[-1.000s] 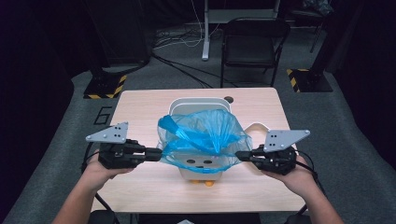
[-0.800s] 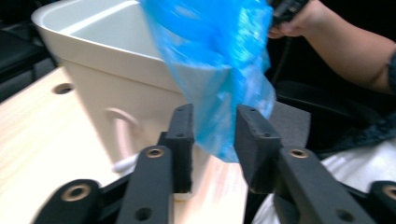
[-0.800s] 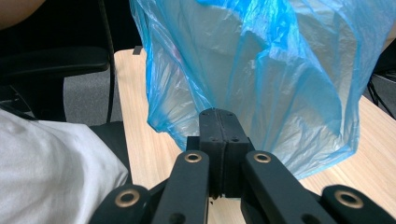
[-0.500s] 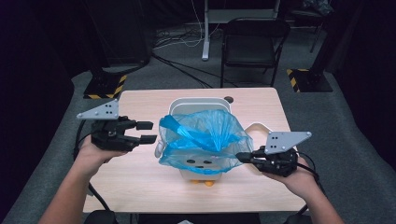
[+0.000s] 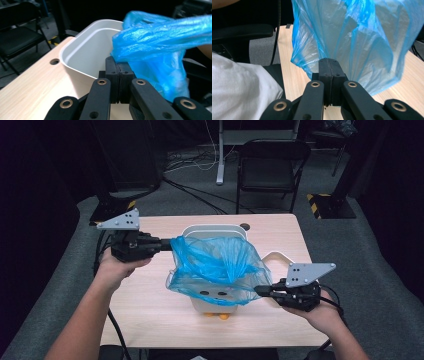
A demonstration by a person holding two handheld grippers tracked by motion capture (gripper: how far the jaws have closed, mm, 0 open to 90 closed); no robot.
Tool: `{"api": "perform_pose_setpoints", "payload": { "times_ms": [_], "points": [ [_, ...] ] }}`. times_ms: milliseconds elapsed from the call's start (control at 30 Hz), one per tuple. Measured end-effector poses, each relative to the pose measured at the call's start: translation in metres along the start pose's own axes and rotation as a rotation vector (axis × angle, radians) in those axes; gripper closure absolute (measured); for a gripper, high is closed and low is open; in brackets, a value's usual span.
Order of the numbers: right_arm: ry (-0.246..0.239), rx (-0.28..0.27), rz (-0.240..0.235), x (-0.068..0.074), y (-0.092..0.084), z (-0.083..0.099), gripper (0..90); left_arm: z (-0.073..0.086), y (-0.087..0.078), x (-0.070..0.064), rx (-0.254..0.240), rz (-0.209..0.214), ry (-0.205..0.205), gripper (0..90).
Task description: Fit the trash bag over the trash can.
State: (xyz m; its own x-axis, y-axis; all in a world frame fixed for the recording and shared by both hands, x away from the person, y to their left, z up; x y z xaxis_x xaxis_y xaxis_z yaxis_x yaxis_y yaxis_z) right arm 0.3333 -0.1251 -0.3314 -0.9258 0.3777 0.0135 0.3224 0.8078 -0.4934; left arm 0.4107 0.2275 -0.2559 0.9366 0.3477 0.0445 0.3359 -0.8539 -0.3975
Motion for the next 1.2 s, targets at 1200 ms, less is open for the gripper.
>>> {"api": "perform_pose_setpoints", "payload": {
  "times_ms": [1200],
  "points": [
    [-0.012,-0.111,0.011,-0.006,-0.018,-0.052,61.8,0.013,0.0,0.032,0.058,-0.051,-0.053,89.1]
  ]
}}
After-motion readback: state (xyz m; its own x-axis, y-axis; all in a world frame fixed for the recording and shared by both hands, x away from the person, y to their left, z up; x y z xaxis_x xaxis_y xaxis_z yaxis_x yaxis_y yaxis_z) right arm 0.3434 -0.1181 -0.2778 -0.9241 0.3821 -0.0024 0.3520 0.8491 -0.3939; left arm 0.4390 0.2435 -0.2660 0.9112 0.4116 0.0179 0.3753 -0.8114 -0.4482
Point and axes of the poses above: each handheld gripper's, and its own axes: y roughly forward along the jaws, z roughly out of its underside, x roughly to its left, the point moved 4 cm from there along y, roughly forward along the jaws, and after that the axes turned 5 degrees about y, right-handed, at the moved point
